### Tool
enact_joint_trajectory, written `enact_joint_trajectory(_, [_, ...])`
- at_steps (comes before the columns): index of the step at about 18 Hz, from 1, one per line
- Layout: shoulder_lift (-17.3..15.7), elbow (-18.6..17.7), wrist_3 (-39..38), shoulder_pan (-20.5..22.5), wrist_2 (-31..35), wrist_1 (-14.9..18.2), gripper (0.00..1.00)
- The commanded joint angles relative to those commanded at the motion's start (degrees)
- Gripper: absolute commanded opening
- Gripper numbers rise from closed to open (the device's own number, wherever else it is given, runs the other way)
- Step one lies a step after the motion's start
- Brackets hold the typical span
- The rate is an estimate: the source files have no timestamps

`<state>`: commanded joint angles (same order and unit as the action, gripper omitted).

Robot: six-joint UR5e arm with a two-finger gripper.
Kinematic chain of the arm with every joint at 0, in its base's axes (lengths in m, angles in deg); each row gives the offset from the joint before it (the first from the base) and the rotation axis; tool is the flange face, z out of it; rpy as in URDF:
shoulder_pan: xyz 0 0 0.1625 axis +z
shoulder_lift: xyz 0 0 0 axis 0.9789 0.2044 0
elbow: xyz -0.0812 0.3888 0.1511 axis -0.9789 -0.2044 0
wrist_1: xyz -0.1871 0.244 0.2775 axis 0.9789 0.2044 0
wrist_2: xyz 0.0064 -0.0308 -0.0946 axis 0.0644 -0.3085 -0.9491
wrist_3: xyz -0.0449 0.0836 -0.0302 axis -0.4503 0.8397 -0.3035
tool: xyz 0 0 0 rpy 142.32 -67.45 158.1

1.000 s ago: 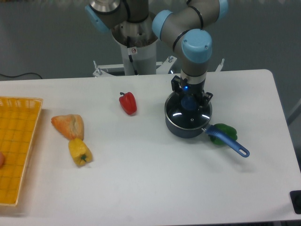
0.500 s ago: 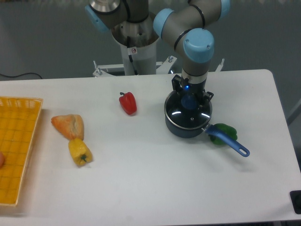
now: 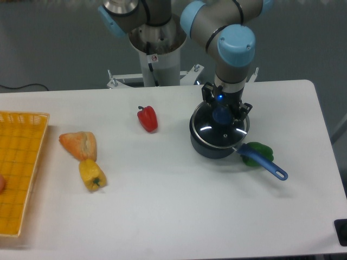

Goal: Open the lid
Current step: 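Lift the glass lid by its knob up off the saucepan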

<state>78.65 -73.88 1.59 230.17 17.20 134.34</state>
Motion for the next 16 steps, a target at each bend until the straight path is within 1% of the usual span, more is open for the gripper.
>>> enact_joint_trajectory(4, [1.8,2.7,0.1,-2.4,0.3,0.6,0.67])
enact_joint_trajectory(7, [3.5,6.1,0.0,-4.3,0.3,3.4,0.67])
enact_joint_trajectory(8, [3.8,6.7,0.0,-4.6,0.3,4.0,0.67])
enact_joint_trajectory(16, [4.6,7.6,-0.2,-6.2,-0.4,2.6,0.67])
